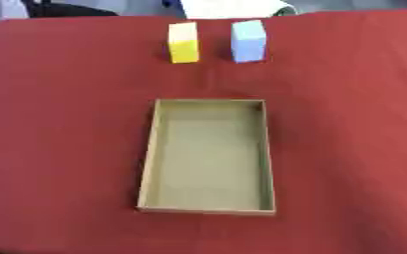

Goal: Pick up objects on the table and place them in the box.

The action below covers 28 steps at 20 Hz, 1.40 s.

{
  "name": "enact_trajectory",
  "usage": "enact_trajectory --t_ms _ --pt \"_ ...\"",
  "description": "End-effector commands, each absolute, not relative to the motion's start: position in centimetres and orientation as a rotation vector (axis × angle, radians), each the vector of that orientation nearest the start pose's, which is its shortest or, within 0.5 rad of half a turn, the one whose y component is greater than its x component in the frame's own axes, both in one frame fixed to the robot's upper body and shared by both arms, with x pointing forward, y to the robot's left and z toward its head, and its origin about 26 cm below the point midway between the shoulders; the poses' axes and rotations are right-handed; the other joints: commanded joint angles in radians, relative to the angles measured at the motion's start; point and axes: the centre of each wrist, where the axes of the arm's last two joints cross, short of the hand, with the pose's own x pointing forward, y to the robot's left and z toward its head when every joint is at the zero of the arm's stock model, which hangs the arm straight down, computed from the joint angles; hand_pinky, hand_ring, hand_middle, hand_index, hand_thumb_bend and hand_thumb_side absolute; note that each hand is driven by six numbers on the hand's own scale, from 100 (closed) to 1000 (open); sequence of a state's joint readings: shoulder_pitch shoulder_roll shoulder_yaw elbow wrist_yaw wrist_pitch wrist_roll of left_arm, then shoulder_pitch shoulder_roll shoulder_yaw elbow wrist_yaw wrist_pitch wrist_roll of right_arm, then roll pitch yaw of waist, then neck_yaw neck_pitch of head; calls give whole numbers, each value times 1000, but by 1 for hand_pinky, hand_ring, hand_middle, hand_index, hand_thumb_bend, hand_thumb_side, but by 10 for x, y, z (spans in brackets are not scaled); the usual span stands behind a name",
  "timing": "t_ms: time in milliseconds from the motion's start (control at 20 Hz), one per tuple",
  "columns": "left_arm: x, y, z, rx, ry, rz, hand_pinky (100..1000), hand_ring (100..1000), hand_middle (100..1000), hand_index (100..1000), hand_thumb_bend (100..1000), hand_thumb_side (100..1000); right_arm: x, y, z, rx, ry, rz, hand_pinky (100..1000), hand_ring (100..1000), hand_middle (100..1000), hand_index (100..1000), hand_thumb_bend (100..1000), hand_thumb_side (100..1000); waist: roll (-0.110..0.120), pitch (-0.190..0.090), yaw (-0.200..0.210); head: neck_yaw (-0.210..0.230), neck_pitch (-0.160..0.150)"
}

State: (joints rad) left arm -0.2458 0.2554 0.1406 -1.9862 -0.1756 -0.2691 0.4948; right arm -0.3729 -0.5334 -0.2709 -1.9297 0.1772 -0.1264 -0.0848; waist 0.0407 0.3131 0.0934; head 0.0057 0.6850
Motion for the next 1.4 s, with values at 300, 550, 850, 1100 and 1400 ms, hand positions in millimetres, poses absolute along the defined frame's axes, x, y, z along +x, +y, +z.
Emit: enact_trajectory --t_ms 300,550,850,1100,1400 --pt "293 293 192 634 -2569 254 818 692 648 795 275 721 307 -354 296 -889 -2480 462 725 708 627 790 100 936 -10 -18 8 -4 0" --pt "293 293 192 628 -2569 249 819 692 649 795 276 721 326 -359 314 -946 -2489 520 729 714 634 795 100 926 -12 -21 14 -6 0" --pt "293 290 191 597 -2563 208 819 693 649 795 275 718 338 -368 338 -1065 -2384 650 764 774 711 834 100 920 -22 -50 42 -29 21" --pt "293 288 191 568 -2565 187 819 693 649 795 275 716 351 -378 366 -1175 -2240 681 765 778 716 835 100 943 -22 -60 62 -50 29" --pt "293 287 191 551 -2562 163 818 692 649 795 275 716 379 -369 377 -1154 -2121 620 769 787 721 835 100 972 -22 -70 66 -61 36"
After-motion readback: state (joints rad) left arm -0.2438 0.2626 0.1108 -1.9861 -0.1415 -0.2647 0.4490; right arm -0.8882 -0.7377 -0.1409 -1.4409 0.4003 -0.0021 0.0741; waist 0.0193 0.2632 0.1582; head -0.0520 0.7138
